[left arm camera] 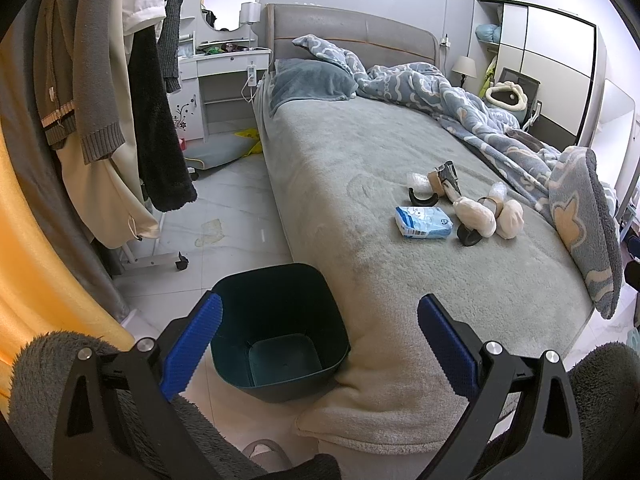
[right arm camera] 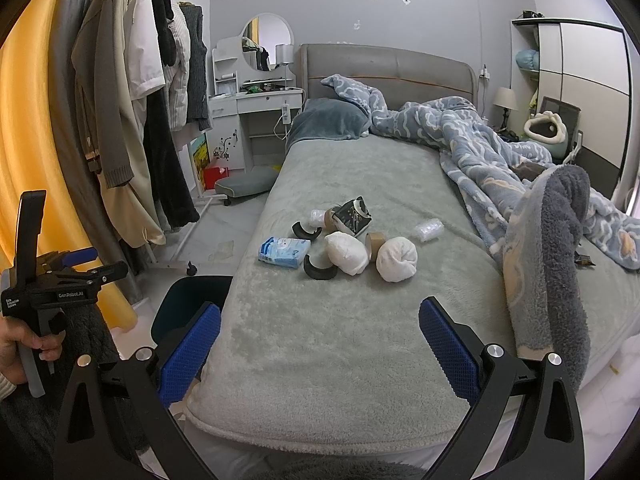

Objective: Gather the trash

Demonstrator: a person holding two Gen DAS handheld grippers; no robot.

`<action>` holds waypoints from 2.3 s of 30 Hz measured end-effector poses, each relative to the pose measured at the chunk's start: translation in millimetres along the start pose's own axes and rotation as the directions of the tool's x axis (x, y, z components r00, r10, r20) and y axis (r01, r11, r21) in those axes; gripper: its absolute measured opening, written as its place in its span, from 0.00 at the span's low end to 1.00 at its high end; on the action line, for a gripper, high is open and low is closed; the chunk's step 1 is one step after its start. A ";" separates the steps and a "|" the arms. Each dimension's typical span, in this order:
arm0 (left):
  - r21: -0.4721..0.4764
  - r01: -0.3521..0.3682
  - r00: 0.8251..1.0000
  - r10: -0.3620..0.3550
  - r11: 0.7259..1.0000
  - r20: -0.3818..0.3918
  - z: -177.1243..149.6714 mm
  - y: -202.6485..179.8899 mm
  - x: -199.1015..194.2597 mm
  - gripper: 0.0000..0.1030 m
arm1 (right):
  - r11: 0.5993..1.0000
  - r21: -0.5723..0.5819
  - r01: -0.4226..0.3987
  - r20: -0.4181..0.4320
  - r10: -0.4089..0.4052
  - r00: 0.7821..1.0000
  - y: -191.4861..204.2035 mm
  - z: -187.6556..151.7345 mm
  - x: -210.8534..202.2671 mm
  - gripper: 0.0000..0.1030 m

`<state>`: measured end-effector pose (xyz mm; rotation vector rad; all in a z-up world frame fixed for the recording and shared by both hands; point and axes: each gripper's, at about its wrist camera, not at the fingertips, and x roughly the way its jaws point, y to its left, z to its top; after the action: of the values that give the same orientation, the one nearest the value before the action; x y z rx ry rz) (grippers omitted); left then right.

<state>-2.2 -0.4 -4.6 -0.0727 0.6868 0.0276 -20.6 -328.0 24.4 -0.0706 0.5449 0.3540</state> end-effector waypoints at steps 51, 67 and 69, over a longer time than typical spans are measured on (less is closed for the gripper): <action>0.158 0.286 0.958 -0.278 0.945 -0.068 46.7 -54.9 102.4 0.96 | 0.995 0.090 0.046 -0.144 -0.032 0.989 -66.7 46.9 129.6 0.79; 0.144 0.355 0.929 -0.333 0.924 -0.161 48.7 -87.8 182.1 0.96 | 0.994 0.110 -0.005 -0.197 0.027 0.980 -91.0 41.7 186.0 0.74; 0.139 0.355 0.929 -0.332 0.924 -0.166 49.7 -91.3 190.3 0.96 | 0.993 0.121 -0.010 -0.199 0.034 0.979 -94.3 40.3 189.6 0.74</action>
<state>180.9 -87.3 -81.7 -0.0341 0.8063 -0.3773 183.1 -351.1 -42.2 0.0155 0.7665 0.3368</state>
